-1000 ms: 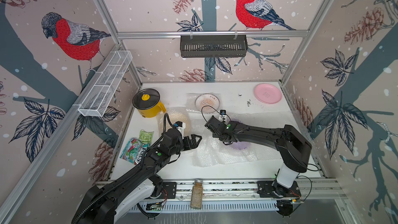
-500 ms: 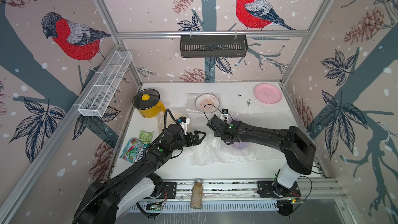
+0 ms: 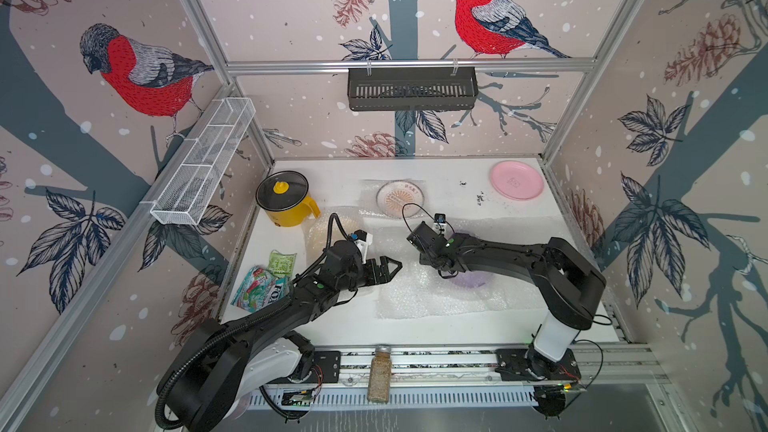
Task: Unpack dinner plates from bubble wrap
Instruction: Adjust the bubble wrap on the bubble wrap.
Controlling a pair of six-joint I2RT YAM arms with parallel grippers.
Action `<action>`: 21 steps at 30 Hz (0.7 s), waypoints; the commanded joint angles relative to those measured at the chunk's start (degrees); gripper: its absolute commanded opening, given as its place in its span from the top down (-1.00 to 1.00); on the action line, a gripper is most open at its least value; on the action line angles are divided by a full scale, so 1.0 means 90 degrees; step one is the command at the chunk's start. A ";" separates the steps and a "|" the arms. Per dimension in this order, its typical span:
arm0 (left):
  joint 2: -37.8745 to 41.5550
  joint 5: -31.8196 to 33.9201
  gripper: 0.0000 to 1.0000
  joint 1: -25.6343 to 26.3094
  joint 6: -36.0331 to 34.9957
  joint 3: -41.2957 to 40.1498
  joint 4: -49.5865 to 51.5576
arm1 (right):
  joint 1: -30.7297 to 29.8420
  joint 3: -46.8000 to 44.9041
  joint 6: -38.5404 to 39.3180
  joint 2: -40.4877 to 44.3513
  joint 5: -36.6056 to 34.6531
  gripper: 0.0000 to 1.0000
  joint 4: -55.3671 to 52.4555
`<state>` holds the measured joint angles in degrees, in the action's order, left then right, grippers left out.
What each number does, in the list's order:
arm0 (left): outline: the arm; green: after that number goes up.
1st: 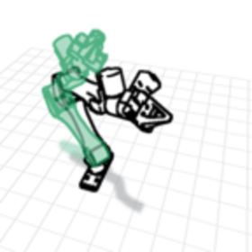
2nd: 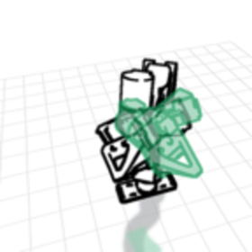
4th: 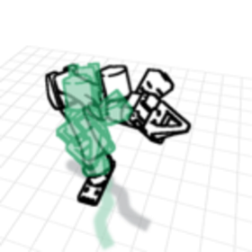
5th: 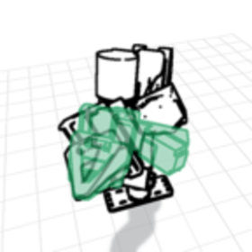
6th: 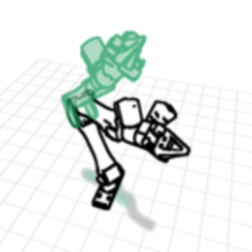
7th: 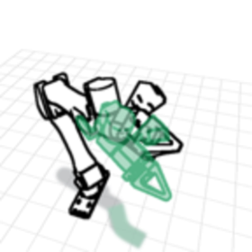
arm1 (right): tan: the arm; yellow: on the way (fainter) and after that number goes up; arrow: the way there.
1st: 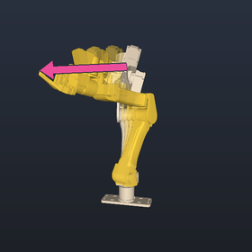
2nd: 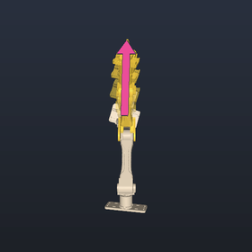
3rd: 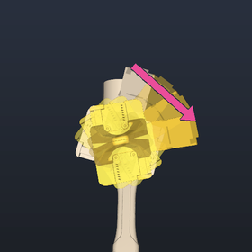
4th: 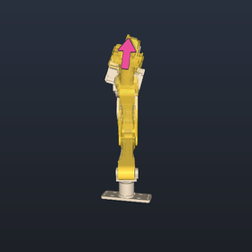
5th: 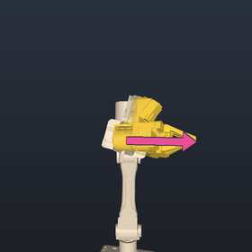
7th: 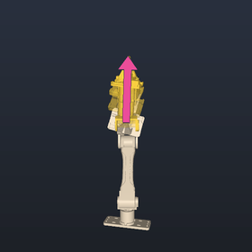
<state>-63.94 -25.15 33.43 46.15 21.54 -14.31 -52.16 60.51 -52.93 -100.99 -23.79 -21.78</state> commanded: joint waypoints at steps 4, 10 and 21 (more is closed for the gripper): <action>-0.0377 -0.0111 -0.95 0.0064 0.0145 0.0203 -0.0689 | -0.0097 0.0010 0.0263 -0.0007 0.0397 0.26 0.0299; -0.0598 -0.0082 -0.95 0.0065 0.0233 0.0298 -0.0838 | -0.0194 -0.0129 0.0256 0.0103 0.0204 0.24 0.0104; -0.0565 -0.0009 -0.95 0.0057 0.0262 0.0305 -0.0753 | -0.0365 0.0057 0.0187 -0.0302 -0.0059 0.49 -0.0150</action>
<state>-69.34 -25.39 33.95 48.01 23.94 -18.92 -54.74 60.31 -50.83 -103.50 -23.00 -21.28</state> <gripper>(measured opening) 0.976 0.276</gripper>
